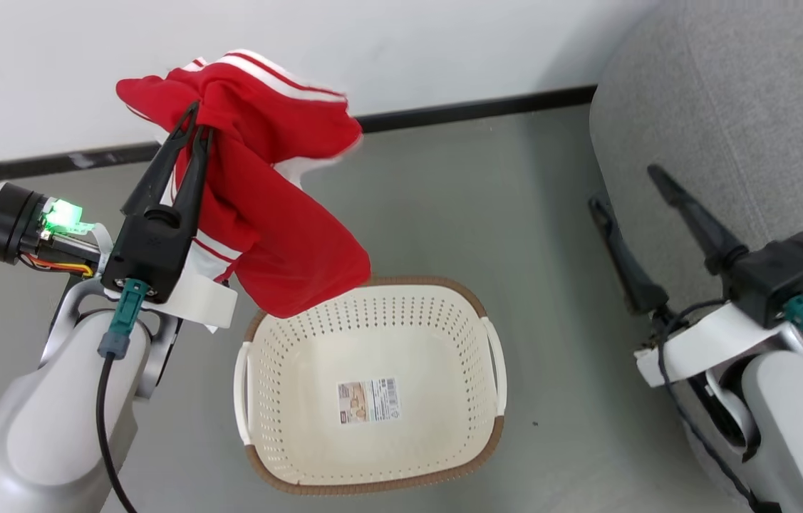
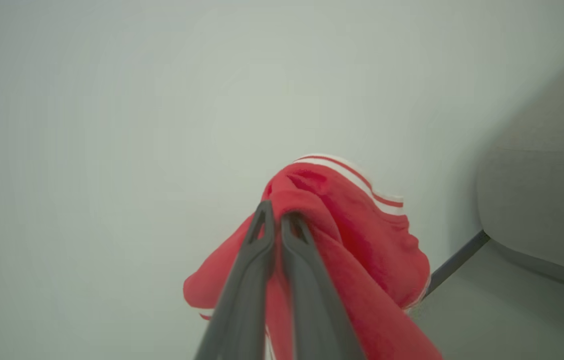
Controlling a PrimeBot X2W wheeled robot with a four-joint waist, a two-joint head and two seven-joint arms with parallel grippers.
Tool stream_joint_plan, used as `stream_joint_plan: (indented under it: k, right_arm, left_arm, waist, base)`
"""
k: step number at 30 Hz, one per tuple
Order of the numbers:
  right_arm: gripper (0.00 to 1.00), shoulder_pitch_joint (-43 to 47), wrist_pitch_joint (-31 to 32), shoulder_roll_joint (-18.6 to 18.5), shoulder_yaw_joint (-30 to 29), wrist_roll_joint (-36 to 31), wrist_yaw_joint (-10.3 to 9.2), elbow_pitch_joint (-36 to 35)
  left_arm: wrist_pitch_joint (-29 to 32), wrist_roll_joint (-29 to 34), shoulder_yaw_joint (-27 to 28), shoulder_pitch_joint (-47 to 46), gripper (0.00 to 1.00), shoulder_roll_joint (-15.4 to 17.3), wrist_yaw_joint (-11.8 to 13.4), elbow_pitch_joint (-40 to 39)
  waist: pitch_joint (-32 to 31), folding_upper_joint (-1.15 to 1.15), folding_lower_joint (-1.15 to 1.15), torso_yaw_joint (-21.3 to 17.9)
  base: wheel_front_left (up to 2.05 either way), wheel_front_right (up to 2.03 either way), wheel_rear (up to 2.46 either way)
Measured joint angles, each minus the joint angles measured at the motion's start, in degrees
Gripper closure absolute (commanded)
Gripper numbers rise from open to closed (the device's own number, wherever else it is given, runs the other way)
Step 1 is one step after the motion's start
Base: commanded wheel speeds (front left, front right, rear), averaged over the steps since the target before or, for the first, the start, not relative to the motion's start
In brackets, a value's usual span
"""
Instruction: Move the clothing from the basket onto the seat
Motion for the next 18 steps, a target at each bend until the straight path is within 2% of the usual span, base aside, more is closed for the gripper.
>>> stream_joint_plan:
  k: [18]
  right_arm:
    - [0.00,1.1,0.0,-6.5,13.3,3.5,0.00,4.2]
  left_arm:
    - [-0.3,-2.9,-1.7,0.0,1.00,-0.6,-4.2,-5.8]
  waist:
    - [-10.5,0.00,0.00,1.2]
  base:
    - [0.00,0.00,0.00]
